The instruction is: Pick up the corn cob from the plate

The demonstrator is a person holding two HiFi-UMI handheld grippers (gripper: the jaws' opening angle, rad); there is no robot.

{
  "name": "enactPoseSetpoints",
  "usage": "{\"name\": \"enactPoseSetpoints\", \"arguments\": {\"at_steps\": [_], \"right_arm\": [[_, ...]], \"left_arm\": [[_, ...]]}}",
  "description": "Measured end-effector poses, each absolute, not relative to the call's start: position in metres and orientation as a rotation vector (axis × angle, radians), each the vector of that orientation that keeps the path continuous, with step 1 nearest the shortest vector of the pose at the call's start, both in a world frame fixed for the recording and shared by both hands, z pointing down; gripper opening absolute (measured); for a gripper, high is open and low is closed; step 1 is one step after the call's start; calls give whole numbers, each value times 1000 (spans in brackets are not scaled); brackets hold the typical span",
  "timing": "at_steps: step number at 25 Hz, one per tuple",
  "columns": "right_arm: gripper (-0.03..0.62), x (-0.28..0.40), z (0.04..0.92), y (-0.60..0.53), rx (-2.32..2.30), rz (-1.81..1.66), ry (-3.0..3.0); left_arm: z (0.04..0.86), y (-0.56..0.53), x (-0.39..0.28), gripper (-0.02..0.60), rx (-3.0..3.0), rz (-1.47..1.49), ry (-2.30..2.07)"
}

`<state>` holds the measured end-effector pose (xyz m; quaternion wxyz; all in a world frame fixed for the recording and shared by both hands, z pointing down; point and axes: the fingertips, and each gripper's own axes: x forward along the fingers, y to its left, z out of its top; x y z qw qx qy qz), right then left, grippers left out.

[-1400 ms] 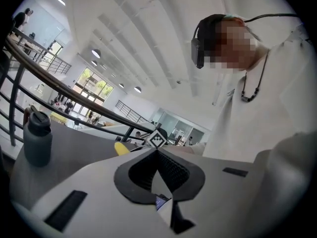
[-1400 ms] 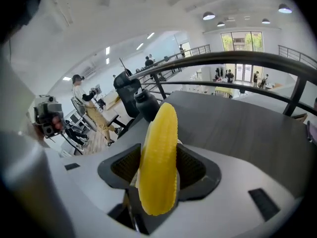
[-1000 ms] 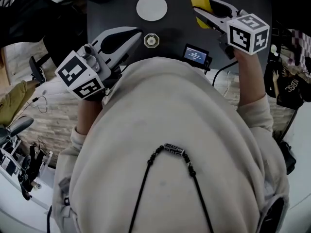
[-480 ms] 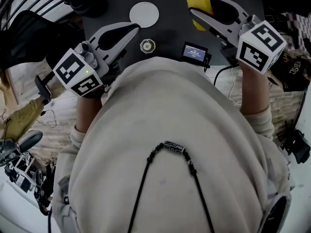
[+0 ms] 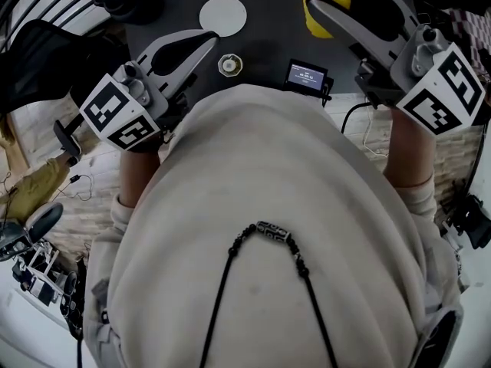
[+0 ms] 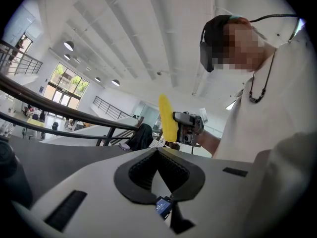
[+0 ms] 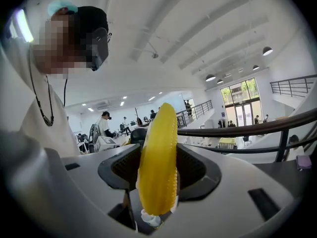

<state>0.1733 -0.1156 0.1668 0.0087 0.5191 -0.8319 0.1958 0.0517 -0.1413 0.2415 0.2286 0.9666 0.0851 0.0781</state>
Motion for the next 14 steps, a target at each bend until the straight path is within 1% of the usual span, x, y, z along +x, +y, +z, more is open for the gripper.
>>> {"name": "enactPoseSetpoints", "arguments": {"at_steps": [14], "right_arm": [[235, 174, 168, -115, 1610, 588, -2589]], "left_arm": [[242, -137, 49, 0, 2656, 204, 213]]}}
